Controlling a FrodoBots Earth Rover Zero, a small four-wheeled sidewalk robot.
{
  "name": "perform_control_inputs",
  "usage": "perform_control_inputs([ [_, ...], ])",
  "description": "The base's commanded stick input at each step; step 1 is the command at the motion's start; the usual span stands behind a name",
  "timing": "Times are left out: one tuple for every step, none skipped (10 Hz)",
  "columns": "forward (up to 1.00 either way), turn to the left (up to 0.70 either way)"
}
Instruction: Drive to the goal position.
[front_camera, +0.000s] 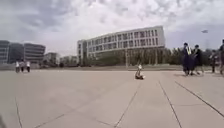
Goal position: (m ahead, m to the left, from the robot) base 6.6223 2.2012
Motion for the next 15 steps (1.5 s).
perform_control_inputs([
  [0.70,0.35],
  [0.70,0.35],
  [0.70,0.35],
  [0.70,0.35],
  [0.70,0.30],
  [0.70,0.12],
  [0.70,0.00],
  [0.70,0.00],
  [0.70,0.00],
  [0.70,0.00],
  [0.70,0.00],
  [0.70,0.00],
  [0.70,0.00],
  [0.70,0.00],
  [0.70,0.00],
])
